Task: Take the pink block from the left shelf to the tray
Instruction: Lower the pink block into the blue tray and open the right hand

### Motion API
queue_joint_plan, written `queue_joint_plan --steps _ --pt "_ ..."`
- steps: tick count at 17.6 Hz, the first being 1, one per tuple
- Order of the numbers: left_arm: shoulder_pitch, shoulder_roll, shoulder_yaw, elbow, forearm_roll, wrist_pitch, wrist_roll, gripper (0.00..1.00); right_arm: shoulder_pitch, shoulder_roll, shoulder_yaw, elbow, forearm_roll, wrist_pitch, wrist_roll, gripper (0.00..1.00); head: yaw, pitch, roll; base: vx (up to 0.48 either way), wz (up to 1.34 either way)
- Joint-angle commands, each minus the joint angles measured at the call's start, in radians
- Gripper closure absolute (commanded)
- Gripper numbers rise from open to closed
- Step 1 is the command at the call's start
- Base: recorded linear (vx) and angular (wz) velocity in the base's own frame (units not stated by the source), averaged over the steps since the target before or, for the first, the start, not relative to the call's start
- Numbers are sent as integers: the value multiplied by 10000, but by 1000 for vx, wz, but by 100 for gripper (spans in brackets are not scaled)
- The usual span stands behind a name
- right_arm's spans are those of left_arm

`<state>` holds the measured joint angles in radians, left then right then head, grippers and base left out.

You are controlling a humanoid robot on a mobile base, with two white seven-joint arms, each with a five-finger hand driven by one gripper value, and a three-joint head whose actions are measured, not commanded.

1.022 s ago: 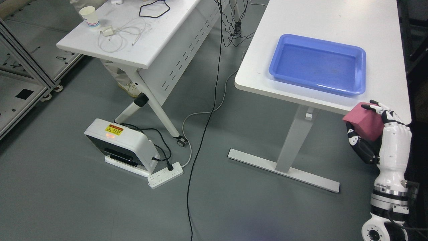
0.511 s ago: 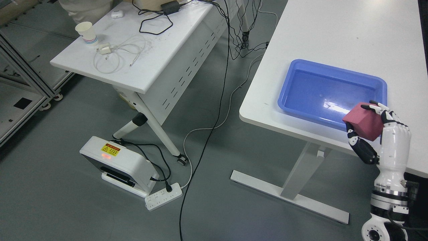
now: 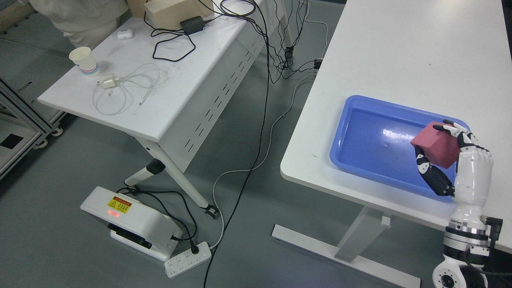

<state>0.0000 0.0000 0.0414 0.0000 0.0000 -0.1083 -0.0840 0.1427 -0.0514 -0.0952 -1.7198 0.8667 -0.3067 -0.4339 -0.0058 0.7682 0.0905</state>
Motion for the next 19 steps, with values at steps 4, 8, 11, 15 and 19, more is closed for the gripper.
queue_joint_plan --steps 4,8,11,15,19 --pt "-230 175 0 -175 -15 -6 -4 0 0 -39 291 79 0 60 1083 93 0 0 0 201 -20" --pt "-230 175 0 -175 -15 -6 -4 0 0 -23 369 94 -16 91 2772 83 0 0 0 132 -23" --pt "-230 175 0 -175 -15 -6 -4 0 -31 -8 354 94 -16 106 2882 77 0 0 0 86 0" --pt "-230 175 0 -175 -15 -6 -4 0 -61 7 354 247 -351 428 2913 48 0 0 0 55 0" --pt "-230 175 0 -175 -15 -6 -4 0 -61 -8 354 401 -2036 628 3019 22 0 0 0 13 0"
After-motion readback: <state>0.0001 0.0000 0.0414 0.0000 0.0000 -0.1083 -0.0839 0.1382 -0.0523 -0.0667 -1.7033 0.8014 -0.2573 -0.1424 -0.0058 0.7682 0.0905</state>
